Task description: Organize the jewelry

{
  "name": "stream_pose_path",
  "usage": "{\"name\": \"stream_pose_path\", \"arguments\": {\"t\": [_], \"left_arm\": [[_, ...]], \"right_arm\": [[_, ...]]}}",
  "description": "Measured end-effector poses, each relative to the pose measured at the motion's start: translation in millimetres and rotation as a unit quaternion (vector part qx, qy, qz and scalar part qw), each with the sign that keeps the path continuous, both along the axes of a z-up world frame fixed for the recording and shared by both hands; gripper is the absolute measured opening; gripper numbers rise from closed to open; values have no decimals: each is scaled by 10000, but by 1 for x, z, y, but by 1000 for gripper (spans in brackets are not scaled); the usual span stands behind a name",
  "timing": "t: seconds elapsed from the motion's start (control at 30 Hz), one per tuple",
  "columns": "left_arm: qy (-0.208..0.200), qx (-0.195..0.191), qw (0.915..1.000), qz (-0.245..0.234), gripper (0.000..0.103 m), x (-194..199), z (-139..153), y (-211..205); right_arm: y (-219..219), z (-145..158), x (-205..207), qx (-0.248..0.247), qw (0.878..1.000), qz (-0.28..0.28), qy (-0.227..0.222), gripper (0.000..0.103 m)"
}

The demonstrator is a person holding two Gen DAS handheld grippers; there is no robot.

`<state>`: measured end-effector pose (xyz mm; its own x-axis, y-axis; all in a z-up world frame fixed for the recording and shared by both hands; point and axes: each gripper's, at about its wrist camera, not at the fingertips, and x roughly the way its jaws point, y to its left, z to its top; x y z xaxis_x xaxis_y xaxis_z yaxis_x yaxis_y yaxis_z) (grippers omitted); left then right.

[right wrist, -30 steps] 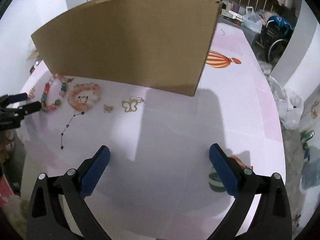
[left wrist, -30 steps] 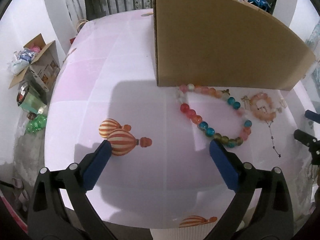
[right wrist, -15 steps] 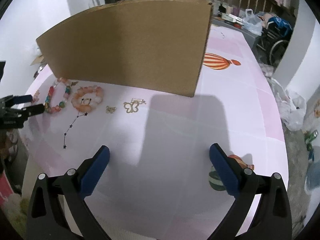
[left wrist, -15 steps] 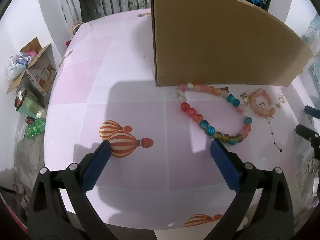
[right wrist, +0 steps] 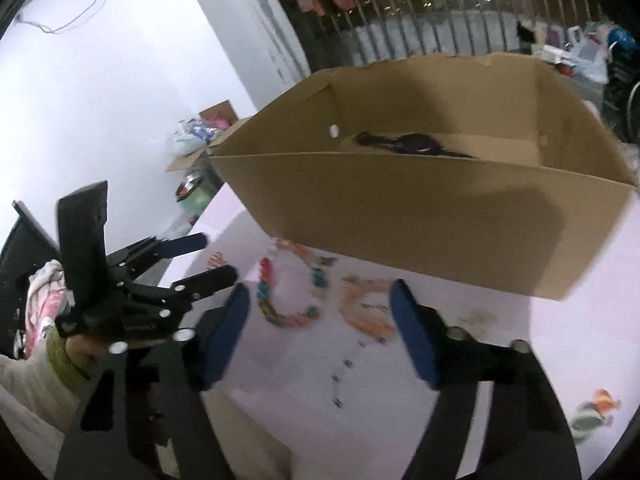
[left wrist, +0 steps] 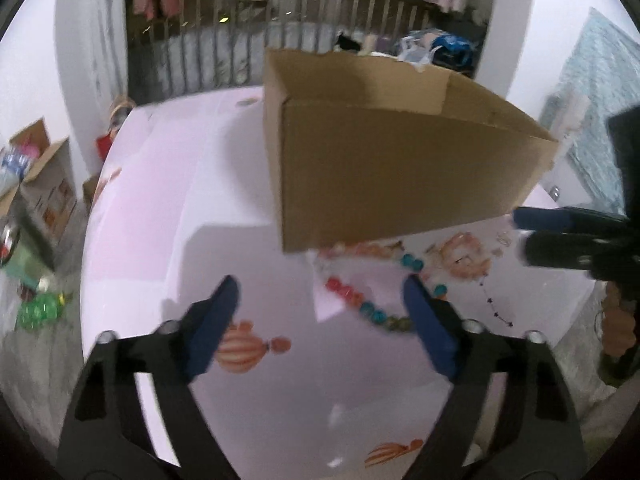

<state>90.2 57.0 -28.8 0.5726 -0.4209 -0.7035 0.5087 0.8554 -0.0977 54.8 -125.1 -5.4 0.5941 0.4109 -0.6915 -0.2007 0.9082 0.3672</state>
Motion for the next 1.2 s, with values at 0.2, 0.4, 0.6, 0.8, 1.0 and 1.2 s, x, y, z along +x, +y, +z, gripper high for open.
{"name": "stream_pose_path", "arguments": {"t": [0.2, 0.4, 0.6, 0.8, 1.0, 1.2], "left_arm": [[10, 85, 9990, -439, 51, 9, -3, -14], [218, 270, 9980, -524, 36, 27, -17, -21], [429, 333, 9975, -462, 32, 38, -27, -21], [459, 394, 9973, -426, 26, 42, -28, -24], [429, 512, 9972, -344, 17, 44, -27, -29], [500, 436, 9975, -252, 8, 44, -26, -22]], "right_arm": [[24, -11, 17, -205, 9993, 259, 156, 46], [35, -18, 27, -444, 9979, 310, 342, 37], [36, -28, 36, -557, 9962, 368, 563, 31], [42, -35, 42, -680, 9945, 400, 695, 25], [50, -39, 50, -782, 9930, 445, 769, 15], [51, -34, 48, -703, 9938, 460, 733, 10]]}}
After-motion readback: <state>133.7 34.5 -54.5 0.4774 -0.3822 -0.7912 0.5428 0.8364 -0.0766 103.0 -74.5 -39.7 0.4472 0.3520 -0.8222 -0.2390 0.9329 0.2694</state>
